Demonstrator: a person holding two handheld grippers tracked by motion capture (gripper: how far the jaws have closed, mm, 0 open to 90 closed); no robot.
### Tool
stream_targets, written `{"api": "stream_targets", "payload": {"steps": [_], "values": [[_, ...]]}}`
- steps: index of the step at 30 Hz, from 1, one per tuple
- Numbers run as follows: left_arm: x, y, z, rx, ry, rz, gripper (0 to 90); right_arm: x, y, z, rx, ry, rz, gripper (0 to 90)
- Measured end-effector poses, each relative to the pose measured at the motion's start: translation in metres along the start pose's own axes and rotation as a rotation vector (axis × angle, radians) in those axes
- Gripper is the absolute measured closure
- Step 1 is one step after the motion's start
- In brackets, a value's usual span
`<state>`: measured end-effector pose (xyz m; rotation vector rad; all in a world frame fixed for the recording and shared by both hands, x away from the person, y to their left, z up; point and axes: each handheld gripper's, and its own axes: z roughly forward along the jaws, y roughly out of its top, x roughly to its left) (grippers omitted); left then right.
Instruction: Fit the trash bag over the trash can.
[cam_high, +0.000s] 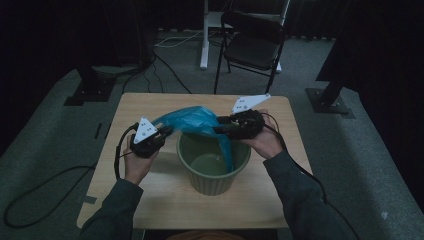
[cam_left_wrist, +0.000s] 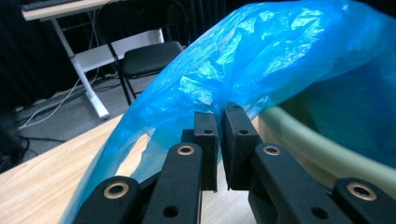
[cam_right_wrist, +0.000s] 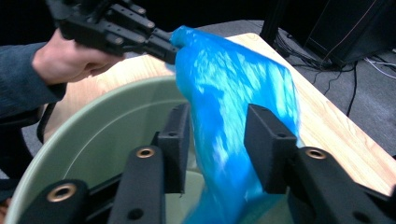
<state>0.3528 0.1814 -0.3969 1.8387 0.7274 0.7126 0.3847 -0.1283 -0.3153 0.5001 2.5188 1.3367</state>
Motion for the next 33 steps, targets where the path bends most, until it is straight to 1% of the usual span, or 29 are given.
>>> {"api": "stream_targets", "payload": {"steps": [1, 3, 4, 5, 6, 7, 8, 10, 11, 12, 13, 15, 18, 21, 26, 29, 33], "values": [[-0.001, 0.001, -0.001, -0.003, -0.004, 0.003, 85.6, -0.001, 0.005, 0.008, 0.014, -0.009, -0.009, 61.7], [-0.003, 0.004, -0.003, -0.013, -0.01, 0.009, 86.0, -0.001, 0.01, 0.018, 0.031, -0.025, -0.02, 60.8], [-0.003, 0.005, -0.004, -0.018, -0.011, 0.012, 86.1, 0.0, 0.013, 0.023, 0.034, -0.021, -0.026, 60.1], [-0.003, 0.005, -0.004, -0.018, -0.011, 0.012, 86.3, 0.0, 0.013, 0.023, 0.034, -0.021, -0.026, 60.1], [-0.005, 0.007, -0.006, -0.029, -0.016, 0.012, 86.3, 0.0, 0.016, 0.028, 0.038, -0.022, -0.033, 59.5], [-0.005, 0.008, -0.007, -0.03, -0.022, 0.013, 86.8, 0.0, 0.019, 0.037, 0.059, -0.019, -0.04, 58.6], [-0.006, 0.008, -0.008, -0.032, -0.027, 0.014, 87.2, 0.0, 0.019, 0.041, 0.069, -0.029, -0.05, 59.4], [-0.008, 0.009, -0.009, -0.035, -0.034, 0.023, 87.6, 0.001, 0.019, 0.047, 0.098, -0.038, -0.066, 65.1], [-0.008, 0.009, -0.009, -0.035, -0.034, 0.023, 87.6, 0.001, 0.019, 0.047, 0.098, -0.038, -0.066, 65.1], [-0.009, 0.01, -0.01, -0.037, -0.038, 0.027, 87.6, 0.001, 0.019, 0.049, 0.114, -0.046, -0.072, 70.9], [-0.01, 0.01, -0.011, -0.039, -0.038, 0.028, 87.6, 0.002, 0.017, 0.051, 0.134, -0.05, -0.081, 81.1], [-0.01, 0.009, -0.012, -0.04, -0.037, 0.031, 86.5, 0.003, 0.015, 0.049, 0.14, -0.046, -0.082, 85.5], [-0.009, 0.008, -0.016, -0.041, -0.033, 0.029, 83.3, 0.005, 0.012, 0.043, 0.128, -0.044, -0.084, 87.5], [-0.007, 0.007, -0.018, -0.041, -0.029, 0.029, 81.5, 0.005, 0.009, 0.036, 0.112, -0.038, -0.073, 87.5], [-0.003, 0.003, -0.02, -0.032, -0.014, 0.015, 81.1, 0.001, 0.003, 0.026, 0.089, -0.034, -0.054, 87.5], [-0.002, 0.003, -0.019, -0.038, -0.017, 0.002, 81.1, 0.0, 0.001, 0.022, 0.078, -0.019, -0.042, 87.6], [-0.003, 0.007, -0.017, -0.044, -0.025, -0.001, 80.1, 0.0, -0.001, 0.021, 0.076, -0.016, -0.042, 87.6]]}}
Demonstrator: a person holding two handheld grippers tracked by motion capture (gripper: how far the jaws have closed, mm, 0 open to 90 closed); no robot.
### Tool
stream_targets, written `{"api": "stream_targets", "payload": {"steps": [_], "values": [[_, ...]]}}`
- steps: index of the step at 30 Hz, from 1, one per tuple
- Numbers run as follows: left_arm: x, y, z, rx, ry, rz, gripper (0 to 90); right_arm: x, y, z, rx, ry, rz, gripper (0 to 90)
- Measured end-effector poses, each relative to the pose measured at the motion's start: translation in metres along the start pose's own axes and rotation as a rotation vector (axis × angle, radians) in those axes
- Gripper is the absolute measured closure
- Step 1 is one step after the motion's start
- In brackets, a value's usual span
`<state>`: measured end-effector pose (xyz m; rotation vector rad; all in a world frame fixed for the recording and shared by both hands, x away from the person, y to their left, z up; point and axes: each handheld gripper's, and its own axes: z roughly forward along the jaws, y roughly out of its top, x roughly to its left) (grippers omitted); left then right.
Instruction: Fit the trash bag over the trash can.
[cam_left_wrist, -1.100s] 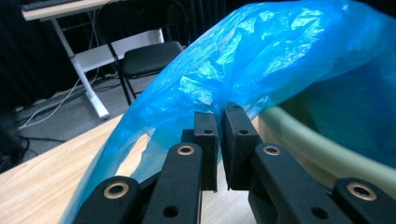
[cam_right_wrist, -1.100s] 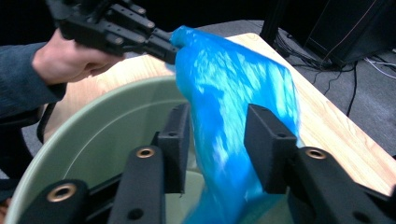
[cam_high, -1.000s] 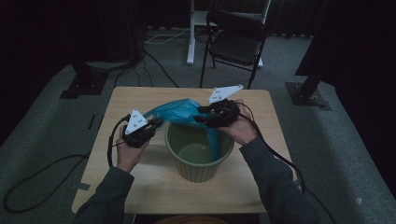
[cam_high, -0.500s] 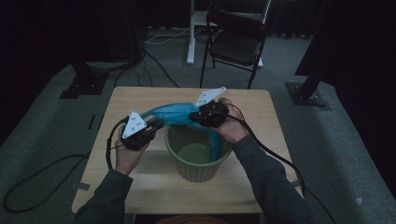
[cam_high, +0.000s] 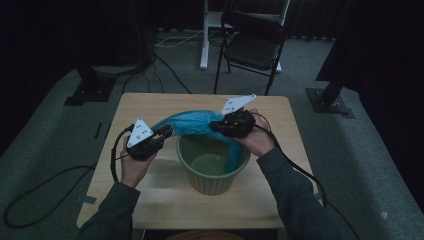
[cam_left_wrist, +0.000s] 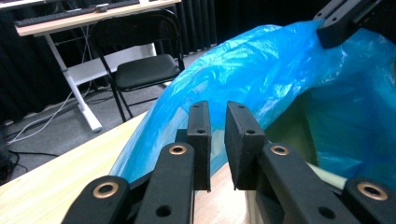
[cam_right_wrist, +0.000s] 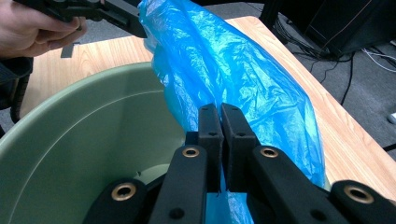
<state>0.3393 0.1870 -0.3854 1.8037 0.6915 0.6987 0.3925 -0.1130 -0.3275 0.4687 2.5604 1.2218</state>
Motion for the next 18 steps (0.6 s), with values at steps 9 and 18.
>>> {"api": "stream_targets", "payload": {"steps": [9, 18], "values": [[-0.0052, 0.0048, 0.0035, -0.015, -0.049, 0.011, 67.4, -0.0002, -0.0009, 0.0007, -0.006, 0.02, 0.005, 87.2], [-0.0064, 0.0101, 0.0067, -0.039, -0.068, 0.002, 79.0, 0.0033, 0.0005, 0.0012, -0.013, 0.062, -0.019, 77.2]]}}
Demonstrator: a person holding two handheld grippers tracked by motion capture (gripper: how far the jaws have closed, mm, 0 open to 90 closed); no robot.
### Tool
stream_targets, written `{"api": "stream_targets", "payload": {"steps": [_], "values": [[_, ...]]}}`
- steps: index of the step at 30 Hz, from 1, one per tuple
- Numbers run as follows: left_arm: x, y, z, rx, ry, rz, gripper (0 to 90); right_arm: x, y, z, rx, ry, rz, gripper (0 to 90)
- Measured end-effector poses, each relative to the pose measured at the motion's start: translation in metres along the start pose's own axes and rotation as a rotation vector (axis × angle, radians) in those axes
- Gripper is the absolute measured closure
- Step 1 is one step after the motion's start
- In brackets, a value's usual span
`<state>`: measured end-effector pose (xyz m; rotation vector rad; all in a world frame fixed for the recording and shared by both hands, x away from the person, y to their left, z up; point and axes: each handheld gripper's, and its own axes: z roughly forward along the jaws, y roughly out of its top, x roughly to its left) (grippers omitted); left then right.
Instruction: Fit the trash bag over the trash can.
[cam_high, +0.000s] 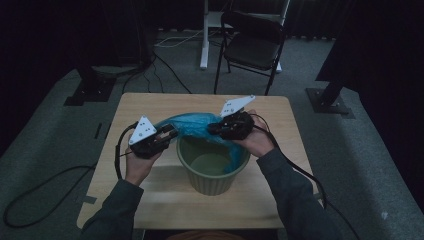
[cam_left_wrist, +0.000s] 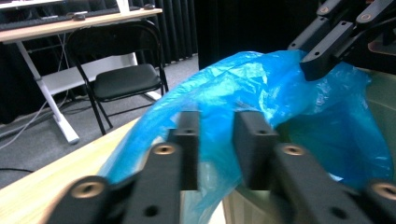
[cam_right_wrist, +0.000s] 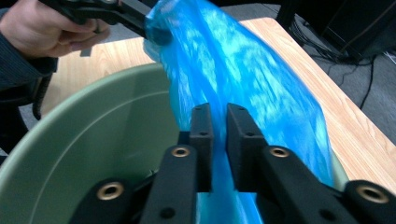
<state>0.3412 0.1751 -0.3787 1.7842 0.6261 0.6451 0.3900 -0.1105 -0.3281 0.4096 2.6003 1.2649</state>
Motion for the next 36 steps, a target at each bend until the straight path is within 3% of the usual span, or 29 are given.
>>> {"api": "stream_targets", "payload": {"steps": [5, 16, 17, 19, 23, 36], "values": [[-0.004, 0.003, 0.001, 0.004, -0.001, 0.019, 88.8, 0.001, 0.007, -0.004, -0.028, 0.011, -0.017, 71.1], [-0.014, 0.009, 0.007, 0.017, -0.018, 0.066, 89.9, 0.013, 0.027, 0.009, -0.047, 0.048, -0.06, 67.7], [-0.014, 0.009, 0.006, 0.019, -0.014, 0.067, 90.0, 0.015, 0.028, 0.013, -0.032, 0.048, -0.071, 76.6], [-0.012, 0.008, 0.006, 0.026, -0.005, 0.065, 90.0, 0.016, 0.028, 0.015, -0.014, 0.028, -0.075, 83.9], [-0.005, 0.004, 0.003, 0.035, 0.017, 0.049, 90.0, 0.012, 0.023, 0.01, -0.011, 0.004, -0.051, 88.3], [0.012, -0.006, -0.005, 0.085, 0.073, 0.018, 90.0, -0.003, -0.008, -0.013, -0.006, -0.054, 0.033, 89.1]]}}
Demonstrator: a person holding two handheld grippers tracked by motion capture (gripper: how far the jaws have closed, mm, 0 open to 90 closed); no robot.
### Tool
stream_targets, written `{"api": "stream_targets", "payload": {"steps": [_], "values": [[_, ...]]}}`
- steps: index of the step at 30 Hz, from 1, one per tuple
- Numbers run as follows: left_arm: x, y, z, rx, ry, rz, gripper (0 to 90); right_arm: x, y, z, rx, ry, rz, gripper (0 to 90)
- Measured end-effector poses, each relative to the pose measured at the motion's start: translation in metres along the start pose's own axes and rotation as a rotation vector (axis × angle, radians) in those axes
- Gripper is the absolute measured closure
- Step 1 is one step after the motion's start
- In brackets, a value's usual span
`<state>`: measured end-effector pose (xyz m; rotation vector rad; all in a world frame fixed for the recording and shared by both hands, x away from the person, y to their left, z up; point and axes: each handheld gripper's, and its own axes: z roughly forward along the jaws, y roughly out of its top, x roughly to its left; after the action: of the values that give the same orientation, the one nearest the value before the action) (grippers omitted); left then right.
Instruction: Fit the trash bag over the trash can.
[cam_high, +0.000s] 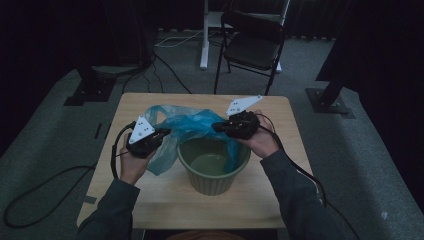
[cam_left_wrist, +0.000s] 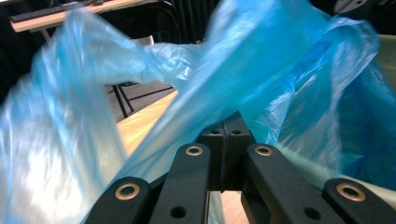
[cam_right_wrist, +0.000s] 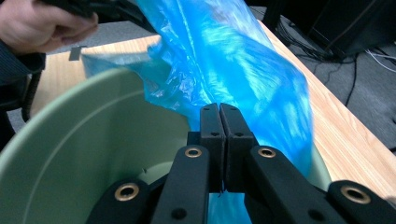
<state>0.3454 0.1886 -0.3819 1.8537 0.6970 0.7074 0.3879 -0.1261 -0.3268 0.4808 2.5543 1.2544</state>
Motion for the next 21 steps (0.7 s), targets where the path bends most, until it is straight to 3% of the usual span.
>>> {"api": "stream_targets", "payload": {"steps": [6, 7, 12, 16, 17, 18, 21], "values": [[0.001, -0.001, 0.0, 0.005, 0.003, -0.003, 90.0, -0.003, -0.007, -0.006, -0.001, -0.011, 0.015, 89.3], [0.004, -0.004, 0.002, 0.022, 0.007, -0.011, 90.0, -0.007, -0.017, -0.012, 0.005, -0.023, 0.036, 89.4], [0.004, -0.005, 0.004, 0.03, 0.006, -0.014, 90.0, -0.01, -0.026, -0.018, 0.011, -0.026, 0.056, 89.6], [0.002, -0.004, 0.005, 0.031, 0.007, -0.011, 90.0, -0.01, -0.028, -0.02, 0.014, -0.025, 0.054, 89.5], [0.001, -0.002, 0.005, 0.027, 0.005, 0.001, 90.0, -0.01, -0.028, -0.021, 0.011, -0.021, 0.052, 88.3], [0.0, -0.001, 0.005, 0.025, 0.004, 0.003, 90.0, -0.01, -0.027, -0.023, -0.003, -0.014, 0.048, 79.7], [-0.001, 0.001, 0.004, 0.022, 0.005, 0.013, 90.0, -0.01, -0.021, -0.028, -0.038, 0.017, 0.045, 75.2]]}}
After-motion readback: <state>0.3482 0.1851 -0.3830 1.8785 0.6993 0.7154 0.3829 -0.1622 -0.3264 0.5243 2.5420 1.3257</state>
